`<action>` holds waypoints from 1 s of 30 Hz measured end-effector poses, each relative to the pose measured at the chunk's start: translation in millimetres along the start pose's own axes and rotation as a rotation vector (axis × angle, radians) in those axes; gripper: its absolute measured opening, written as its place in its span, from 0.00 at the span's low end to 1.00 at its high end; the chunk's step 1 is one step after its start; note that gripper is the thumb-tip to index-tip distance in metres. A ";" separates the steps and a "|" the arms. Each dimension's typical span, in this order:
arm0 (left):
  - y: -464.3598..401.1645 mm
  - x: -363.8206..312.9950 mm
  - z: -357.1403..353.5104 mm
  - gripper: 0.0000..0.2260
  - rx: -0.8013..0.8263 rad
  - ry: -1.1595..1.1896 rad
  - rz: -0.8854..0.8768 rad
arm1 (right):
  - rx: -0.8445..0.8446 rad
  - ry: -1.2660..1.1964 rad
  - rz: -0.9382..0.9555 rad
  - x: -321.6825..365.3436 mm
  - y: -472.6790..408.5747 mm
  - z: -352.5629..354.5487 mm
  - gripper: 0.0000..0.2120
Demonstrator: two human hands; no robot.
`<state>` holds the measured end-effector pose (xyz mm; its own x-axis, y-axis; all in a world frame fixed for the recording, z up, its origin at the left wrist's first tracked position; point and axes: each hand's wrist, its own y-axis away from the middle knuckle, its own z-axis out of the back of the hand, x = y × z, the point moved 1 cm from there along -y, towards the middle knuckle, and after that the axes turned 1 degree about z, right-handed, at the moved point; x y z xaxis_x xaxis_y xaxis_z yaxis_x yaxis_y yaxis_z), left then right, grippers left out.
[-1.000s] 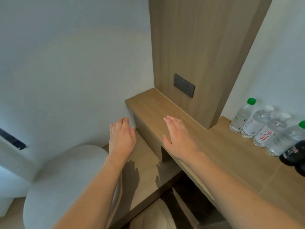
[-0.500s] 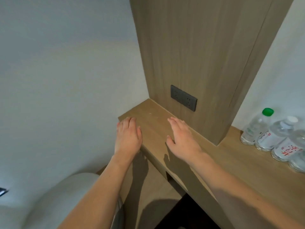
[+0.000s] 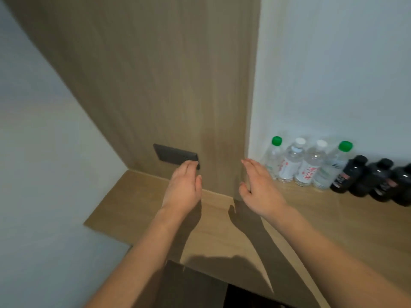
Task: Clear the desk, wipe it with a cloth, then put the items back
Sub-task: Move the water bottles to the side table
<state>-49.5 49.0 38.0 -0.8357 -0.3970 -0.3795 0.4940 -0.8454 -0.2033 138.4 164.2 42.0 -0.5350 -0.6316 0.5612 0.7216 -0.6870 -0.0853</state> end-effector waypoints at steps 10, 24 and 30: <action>-56.5 -127.5 -99.7 0.20 0.372 0.316 -0.313 | -0.134 -0.037 -0.338 -122.5 6.1 48.6 0.29; -169.9 -176.5 -174.0 0.22 0.297 0.452 0.142 | -0.045 -0.077 -0.312 -213.0 -102.2 65.1 0.22; -178.2 -167.0 -201.9 0.08 0.228 0.483 0.112 | -0.062 -0.176 -0.346 -227.2 -111.7 55.5 0.19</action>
<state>50.5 338.2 -44.6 -0.5489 -0.3248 -0.7702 0.4636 -0.8850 0.0427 203.7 404.3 -30.3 -0.6546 -0.2912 0.6976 0.4810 -0.8723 0.0873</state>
